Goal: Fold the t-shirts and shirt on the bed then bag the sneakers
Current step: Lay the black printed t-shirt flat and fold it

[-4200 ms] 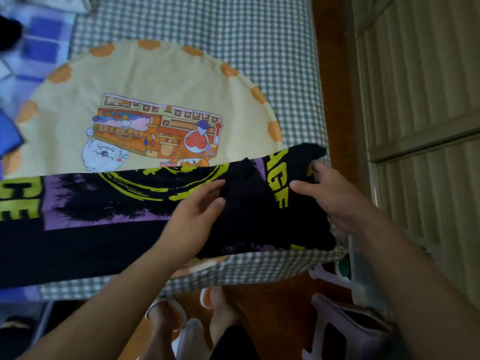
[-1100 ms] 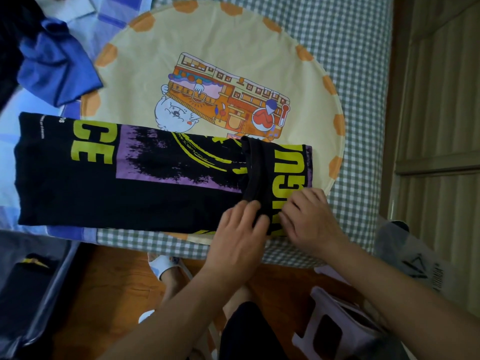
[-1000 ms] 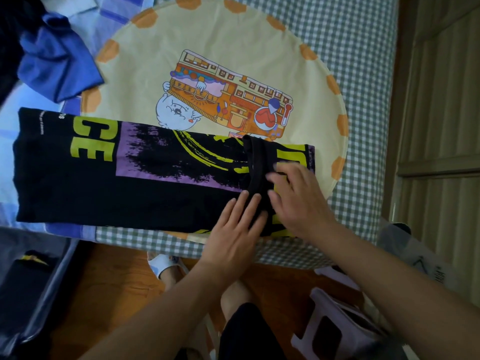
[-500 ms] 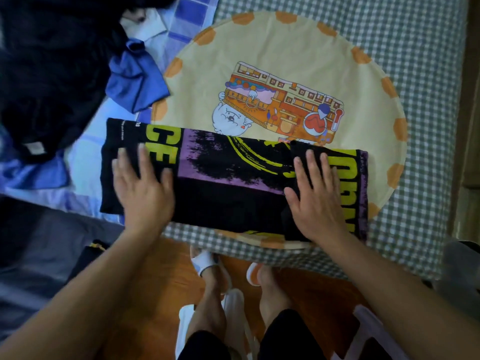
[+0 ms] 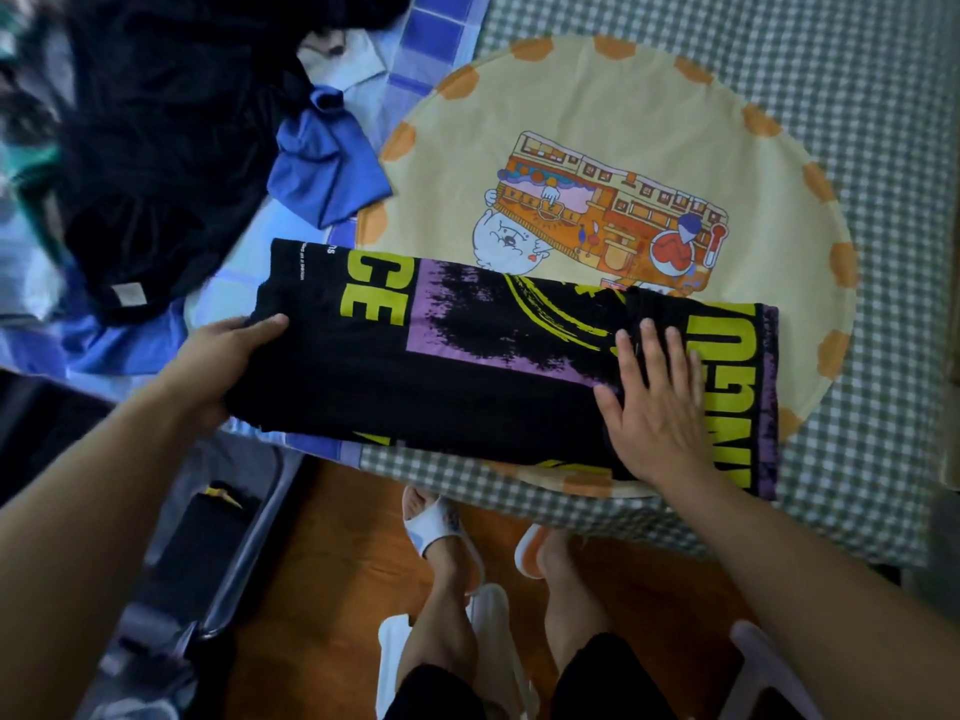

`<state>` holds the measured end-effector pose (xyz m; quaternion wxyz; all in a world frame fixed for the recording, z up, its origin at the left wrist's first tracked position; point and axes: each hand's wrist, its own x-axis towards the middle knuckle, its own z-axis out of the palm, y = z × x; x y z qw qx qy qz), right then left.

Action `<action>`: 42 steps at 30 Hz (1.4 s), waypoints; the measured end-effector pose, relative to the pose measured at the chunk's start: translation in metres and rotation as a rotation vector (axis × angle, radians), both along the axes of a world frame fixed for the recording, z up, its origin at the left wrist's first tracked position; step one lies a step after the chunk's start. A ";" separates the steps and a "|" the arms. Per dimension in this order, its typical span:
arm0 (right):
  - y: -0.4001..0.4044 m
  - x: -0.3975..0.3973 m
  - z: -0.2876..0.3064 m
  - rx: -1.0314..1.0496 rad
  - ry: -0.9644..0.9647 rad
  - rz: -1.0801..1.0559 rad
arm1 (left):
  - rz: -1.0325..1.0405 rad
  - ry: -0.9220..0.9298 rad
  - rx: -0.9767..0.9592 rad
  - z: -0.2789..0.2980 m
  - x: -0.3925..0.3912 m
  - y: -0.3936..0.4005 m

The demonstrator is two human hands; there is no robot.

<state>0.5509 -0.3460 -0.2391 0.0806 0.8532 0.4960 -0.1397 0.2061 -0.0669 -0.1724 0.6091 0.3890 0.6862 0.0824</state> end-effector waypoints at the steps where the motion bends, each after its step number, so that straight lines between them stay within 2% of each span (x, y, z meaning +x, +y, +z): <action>1: 0.000 -0.001 0.000 0.001 0.002 0.000 | 0.017 -0.108 -0.049 0.011 -0.002 0.002; 3: -0.001 -0.001 0.001 0.004 0.005 -0.003 | 0.009 -0.190 -0.083 0.032 0.001 -0.002; 7: 0.001 0.000 0.003 0.006 0.042 -0.012 | -0.193 0.084 0.143 0.068 0.033 -0.018; 11: -0.002 0.005 0.006 0.046 0.104 0.009 | -0.481 -0.026 0.299 0.112 0.105 -0.055; 13: -0.006 0.009 0.012 0.103 0.178 0.022 | -0.726 0.091 0.383 0.101 0.150 -0.082; 15: -0.011 0.013 0.020 0.166 0.227 0.029 | -0.919 0.218 0.355 0.068 0.196 -0.117; 17: -0.021 0.018 0.027 0.209 0.207 0.026 | -1.003 0.266 0.297 0.027 0.233 -0.156; 21: -0.046 0.037 0.037 0.231 0.158 -0.093 | -1.069 0.483 0.380 -0.019 0.255 -0.190; 24: -0.057 0.054 0.039 0.230 0.125 -0.201 | -1.010 0.404 0.446 -0.013 0.246 -0.192; 26: -0.060 0.060 0.039 0.253 0.173 -0.322 | -1.001 0.284 0.689 -0.006 0.230 -0.198; 28: -0.058 0.061 0.042 0.272 0.237 -0.492 | -1.075 0.329 0.977 -0.010 0.212 -0.202; 29: -0.057 0.062 0.045 0.285 0.259 -0.568 | -1.114 0.397 1.041 -0.015 0.205 -0.197; 31: -0.055 0.064 0.048 0.316 0.302 -0.670 | -1.169 0.565 1.024 -0.035 0.198 -0.169; 34: -0.055 0.068 0.045 0.320 0.421 -0.765 | -1.227 0.749 0.843 -0.062 0.200 -0.131; 37: -0.053 0.080 0.043 0.383 0.577 -0.943 | -1.274 0.752 0.765 -0.072 0.205 -0.122; 40: -0.051 0.091 0.050 0.413 0.702 -1.044 | -1.253 0.718 0.757 -0.056 0.208 -0.128; 42: -0.052 0.092 0.057 0.430 0.795 -1.085 | -1.115 0.560 0.810 -0.036 0.206 -0.139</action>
